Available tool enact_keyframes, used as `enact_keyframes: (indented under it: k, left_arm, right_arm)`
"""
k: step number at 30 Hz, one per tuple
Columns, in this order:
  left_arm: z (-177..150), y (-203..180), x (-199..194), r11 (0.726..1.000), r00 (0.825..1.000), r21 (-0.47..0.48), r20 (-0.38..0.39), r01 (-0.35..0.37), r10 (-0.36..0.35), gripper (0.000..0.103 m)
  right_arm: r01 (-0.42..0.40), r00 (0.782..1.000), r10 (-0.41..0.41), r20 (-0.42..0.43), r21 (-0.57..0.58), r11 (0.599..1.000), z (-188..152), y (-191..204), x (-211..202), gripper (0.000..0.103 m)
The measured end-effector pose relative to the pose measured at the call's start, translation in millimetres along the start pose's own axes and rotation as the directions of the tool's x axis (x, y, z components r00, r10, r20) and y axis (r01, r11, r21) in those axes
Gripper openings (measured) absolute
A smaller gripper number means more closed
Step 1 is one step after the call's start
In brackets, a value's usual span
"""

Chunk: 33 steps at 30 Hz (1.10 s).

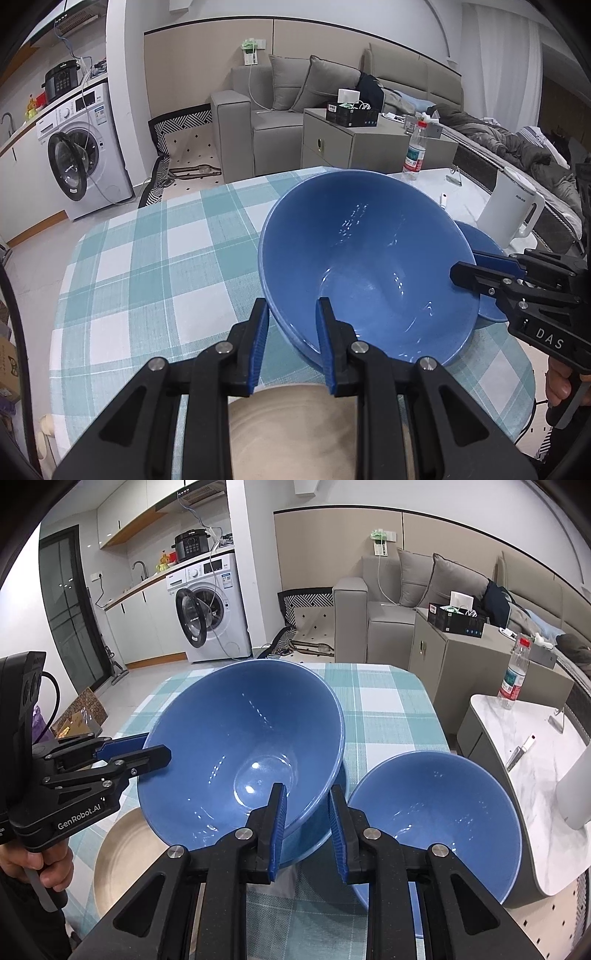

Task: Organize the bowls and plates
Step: 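Carry the held blue bowl with both grippers and lower it onto the table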

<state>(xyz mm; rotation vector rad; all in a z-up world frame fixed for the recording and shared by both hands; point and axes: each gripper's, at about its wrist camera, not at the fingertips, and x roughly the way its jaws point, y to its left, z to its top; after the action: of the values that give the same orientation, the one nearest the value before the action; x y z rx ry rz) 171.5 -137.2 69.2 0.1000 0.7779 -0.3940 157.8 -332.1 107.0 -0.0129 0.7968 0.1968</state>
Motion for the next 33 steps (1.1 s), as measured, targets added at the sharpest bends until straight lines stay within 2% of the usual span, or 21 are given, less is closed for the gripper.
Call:
enact_keyframes:
  k: [13,33]
  left_arm:
    - [-6,-2,16,0.999,0.999,0.015,-0.034,-0.03,0.031,0.023]
    - [-13,-9,31,0.997,0.996,0.059,-0.078,-0.046,0.051,0.024]
  right_arm:
    - [0.045,0.999,-0.046,-0.03,-0.012,0.999,-12,6,19,0.023]
    - [0.129,0.991,-0.132,-0.032,-0.083,0.988,-27,17,21,0.028]
